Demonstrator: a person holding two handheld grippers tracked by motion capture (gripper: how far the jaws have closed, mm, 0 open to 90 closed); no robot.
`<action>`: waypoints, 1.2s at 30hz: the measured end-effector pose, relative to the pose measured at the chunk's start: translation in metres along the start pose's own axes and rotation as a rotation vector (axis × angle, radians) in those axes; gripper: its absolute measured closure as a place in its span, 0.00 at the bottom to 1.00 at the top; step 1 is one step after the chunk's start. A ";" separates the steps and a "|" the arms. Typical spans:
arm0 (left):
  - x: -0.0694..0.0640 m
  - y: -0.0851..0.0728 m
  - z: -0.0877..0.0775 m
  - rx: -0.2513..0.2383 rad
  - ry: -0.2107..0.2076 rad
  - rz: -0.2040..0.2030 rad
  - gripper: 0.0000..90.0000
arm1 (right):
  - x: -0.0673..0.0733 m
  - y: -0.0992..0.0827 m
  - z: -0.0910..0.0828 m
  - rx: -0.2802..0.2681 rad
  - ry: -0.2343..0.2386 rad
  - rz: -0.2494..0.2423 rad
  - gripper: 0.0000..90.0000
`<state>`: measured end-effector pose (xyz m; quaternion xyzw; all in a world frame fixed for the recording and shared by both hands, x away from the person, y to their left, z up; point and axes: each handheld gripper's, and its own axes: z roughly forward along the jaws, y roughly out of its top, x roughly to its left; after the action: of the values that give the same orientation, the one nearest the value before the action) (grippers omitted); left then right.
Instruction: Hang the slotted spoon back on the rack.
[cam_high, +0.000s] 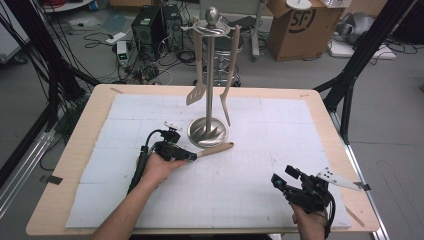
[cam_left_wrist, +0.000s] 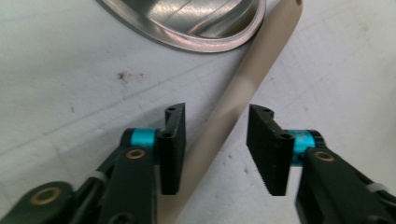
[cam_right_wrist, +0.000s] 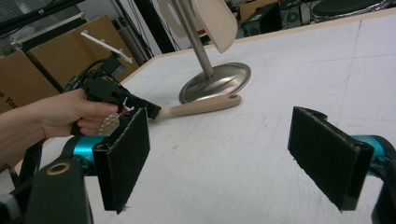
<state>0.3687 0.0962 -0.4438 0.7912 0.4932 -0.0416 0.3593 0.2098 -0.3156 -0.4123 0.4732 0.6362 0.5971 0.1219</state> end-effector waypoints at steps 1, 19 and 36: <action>-0.002 0.001 0.000 0.009 0.015 0.029 0.69 | 0.000 0.000 0.000 0.000 0.002 0.000 0.22; -0.011 0.001 0.002 0.075 -0.016 0.117 0.78 | 0.000 0.000 0.001 0.000 -0.004 0.007 0.22; -0.013 0.000 0.010 0.158 -0.152 0.095 0.82 | -0.001 -0.001 0.001 0.000 -0.002 0.012 0.22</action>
<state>0.3645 0.0807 -0.4456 0.8341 0.4215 -0.1233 0.3338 0.2112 -0.3159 -0.4136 0.4774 0.6334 0.5972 0.1189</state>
